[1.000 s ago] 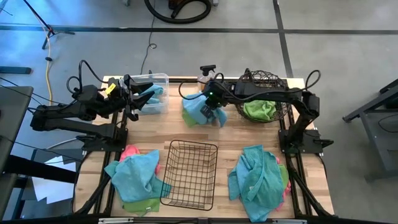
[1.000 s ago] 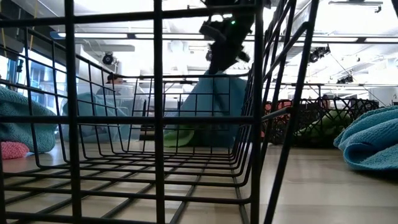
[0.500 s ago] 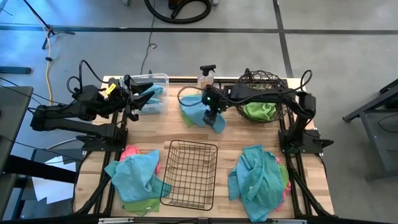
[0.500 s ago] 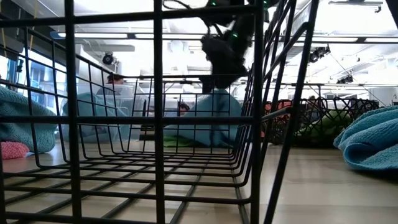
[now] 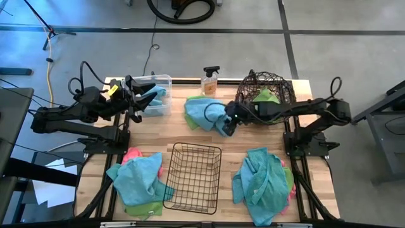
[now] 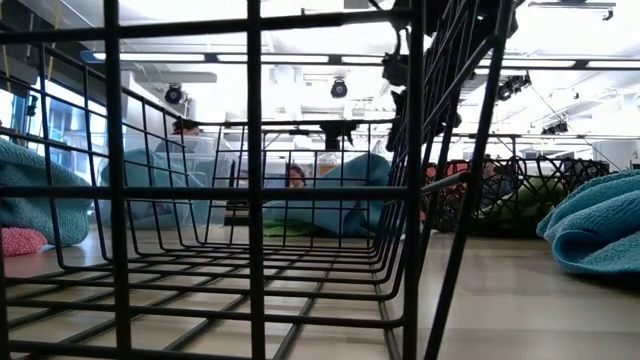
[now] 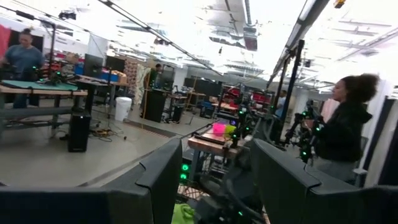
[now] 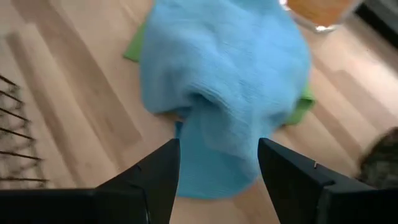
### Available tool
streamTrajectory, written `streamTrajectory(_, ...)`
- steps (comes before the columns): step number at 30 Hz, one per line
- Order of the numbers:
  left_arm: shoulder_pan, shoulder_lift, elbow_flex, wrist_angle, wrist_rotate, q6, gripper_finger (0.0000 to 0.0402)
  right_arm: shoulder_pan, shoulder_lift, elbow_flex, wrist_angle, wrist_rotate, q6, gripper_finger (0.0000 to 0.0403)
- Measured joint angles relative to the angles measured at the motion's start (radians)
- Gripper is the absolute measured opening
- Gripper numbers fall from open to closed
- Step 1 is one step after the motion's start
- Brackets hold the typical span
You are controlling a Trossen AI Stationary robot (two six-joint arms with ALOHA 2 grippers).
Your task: Sort microfiber towel by color & place in baskets
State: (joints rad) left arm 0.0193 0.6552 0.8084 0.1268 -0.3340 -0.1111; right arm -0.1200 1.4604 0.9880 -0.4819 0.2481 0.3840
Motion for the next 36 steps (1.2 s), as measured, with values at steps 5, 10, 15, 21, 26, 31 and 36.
streamTrajectory(5, 0.000, 0.000, 0.000, 0.001, -0.016, 0.000, 0.0179, 0.024, -0.014, -0.084, 0.108, 0.055, -0.104, 0.0213)
streamTrajectory(10, 0.000, 0.001, 0.000, 0.002, -0.018, -0.015, 0.0179, 0.014, 0.011, -0.149, 0.267, 0.124, -0.175, 0.0213)
streamTrajectory(15, 0.000, 0.001, 0.000, 0.004, -0.018, -0.034, 0.0179, -0.013, 0.024, -0.152, 0.329, 0.182, -0.204, 0.0209)
streamTrajectory(21, 0.000, 0.001, 0.000, 0.007, -0.018, -0.035, 0.0179, -0.006, 0.029, -0.152, 0.337, 0.159, -0.200, 0.0103)
streamTrajectory(26, 0.000, 0.001, 0.000, 0.007, -0.018, -0.035, 0.0179, 0.015, -0.032, -0.152, 0.336, 0.136, -0.158, 0.0019)
streamTrajectory(31, 0.000, 0.001, 0.000, 0.007, -0.018, -0.035, 0.0179, 0.014, -0.160, -0.110, 0.284, 0.160, -0.182, 0.0006)
streamTrajectory(36, 0.000, 0.001, 0.000, 0.006, -0.018, -0.026, 0.0179, -0.027, -0.247, -0.026, 0.282, 0.157, -0.208, 0.0002)
